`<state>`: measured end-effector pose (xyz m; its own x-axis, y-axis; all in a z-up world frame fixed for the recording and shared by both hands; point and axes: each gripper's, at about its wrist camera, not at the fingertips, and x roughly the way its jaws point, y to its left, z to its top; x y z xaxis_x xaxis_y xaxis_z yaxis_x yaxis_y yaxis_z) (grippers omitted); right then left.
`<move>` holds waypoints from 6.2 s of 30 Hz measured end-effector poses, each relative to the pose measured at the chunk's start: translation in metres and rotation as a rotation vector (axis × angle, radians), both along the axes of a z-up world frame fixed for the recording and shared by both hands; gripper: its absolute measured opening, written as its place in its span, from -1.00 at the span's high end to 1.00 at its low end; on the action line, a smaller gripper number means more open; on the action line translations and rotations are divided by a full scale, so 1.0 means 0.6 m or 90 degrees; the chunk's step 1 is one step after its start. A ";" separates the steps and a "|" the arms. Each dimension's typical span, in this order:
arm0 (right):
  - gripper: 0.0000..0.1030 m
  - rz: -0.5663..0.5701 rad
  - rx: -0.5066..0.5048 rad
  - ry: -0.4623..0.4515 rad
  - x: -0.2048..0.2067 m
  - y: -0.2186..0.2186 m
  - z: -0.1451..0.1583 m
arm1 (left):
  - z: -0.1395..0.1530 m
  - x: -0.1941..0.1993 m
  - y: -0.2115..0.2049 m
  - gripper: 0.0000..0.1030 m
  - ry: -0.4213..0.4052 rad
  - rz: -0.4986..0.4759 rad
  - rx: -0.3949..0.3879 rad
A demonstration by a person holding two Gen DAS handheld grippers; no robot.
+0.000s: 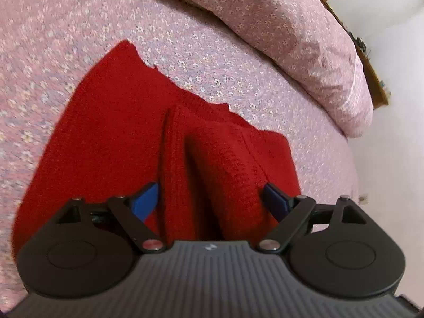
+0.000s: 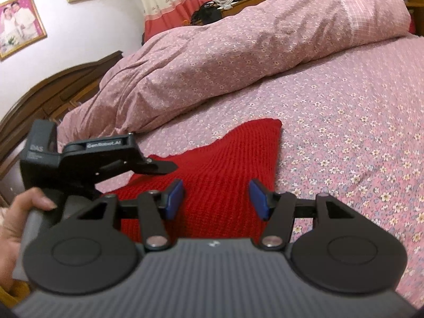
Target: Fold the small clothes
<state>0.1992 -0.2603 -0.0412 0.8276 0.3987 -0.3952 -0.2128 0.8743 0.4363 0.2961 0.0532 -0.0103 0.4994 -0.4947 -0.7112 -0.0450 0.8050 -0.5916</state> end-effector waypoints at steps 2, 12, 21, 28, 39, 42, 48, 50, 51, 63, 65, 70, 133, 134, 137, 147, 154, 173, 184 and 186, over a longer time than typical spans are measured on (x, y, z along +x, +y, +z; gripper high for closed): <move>-0.13 -0.001 0.003 -0.001 -0.002 -0.003 0.001 | -0.001 0.003 -0.007 -0.52 -0.008 -0.007 0.002; -0.14 -0.068 0.090 0.068 0.006 -0.055 -0.014 | 0.045 -0.008 -0.004 0.41 -0.062 -0.064 -0.020; -0.14 0.039 0.029 -0.037 -0.011 0.093 0.059 | 0.148 -0.007 0.090 0.43 -0.123 -0.046 0.004; -0.14 0.106 -0.115 -0.044 0.004 0.221 0.033 | 0.090 -0.006 0.203 0.47 -0.100 0.019 0.125; -0.14 0.111 -0.218 -0.085 -0.003 0.251 0.028 | 0.095 -0.050 0.162 0.40 -0.130 -0.078 0.128; -0.14 0.112 -0.211 -0.086 -0.012 0.243 0.040 | 0.092 -0.047 0.136 -0.42 -0.113 -0.071 0.133; -0.11 0.098 -0.186 -0.093 -0.031 0.208 0.066 | 0.078 -0.036 0.106 -0.93 -0.110 -0.033 0.147; -0.11 0.079 -0.184 -0.107 -0.040 0.185 0.075 | 0.072 -0.033 0.102 -0.92 -0.100 -0.038 0.109; -0.11 0.065 -0.183 -0.110 -0.042 0.173 0.077 | 0.073 -0.034 0.099 -0.92 -0.106 -0.036 0.104; -0.14 -0.006 -0.012 0.004 0.001 0.065 0.015 | 0.026 -0.003 0.050 -0.82 -0.006 -0.046 0.146; -0.16 -0.007 -0.019 0.002 -0.002 0.075 0.013 | 0.027 -0.005 0.048 -0.61 -0.016 -0.048 0.145; -0.18 0.007 -0.036 -0.003 -0.003 0.088 0.020 | 0.062 -0.024 0.055 0.35 -0.065 -0.062 0.142; -0.99 0.023 0.209 0.242 0.110 0.049 -0.040 | 0.033 -0.045 0.157 -1.00 -0.012 -0.005 0.147; -0.99 0.025 0.217 0.248 0.113 0.050 -0.043 | 0.031 -0.044 0.159 -1.00 -0.010 -0.005 0.143; -0.99 0.031 0.238 0.264 0.121 0.054 -0.052 | 0.024 -0.041 0.164 -1.00 -0.003 -0.008 0.131; -1.00 0.024 0.270 0.282 0.128 0.069 -0.073 | -0.009 -0.035 0.183 -1.00 0.023 -0.003 0.059; -1.00 0.028 0.278 0.292 0.136 0.069 -0.080 | -0.018 -0.031 0.185 -1.00 0.023 -0.009 0.042; -0.97 0.052 0.271 0.279 0.151 0.093 -0.081 | -0.042 -0.020 0.164 -0.81 -0.035 -0.052 -0.039; -0.62 0.077 0.332 0.218 0.112 0.097 -0.019 | -0.005 -0.059 0.185 -0.40 -0.066 -0.064 -0.134; -0.61 0.081 0.332 0.210 0.101 0.097 -0.004 | 0.009 -0.073 0.184 -0.40 -0.071 -0.069 -0.136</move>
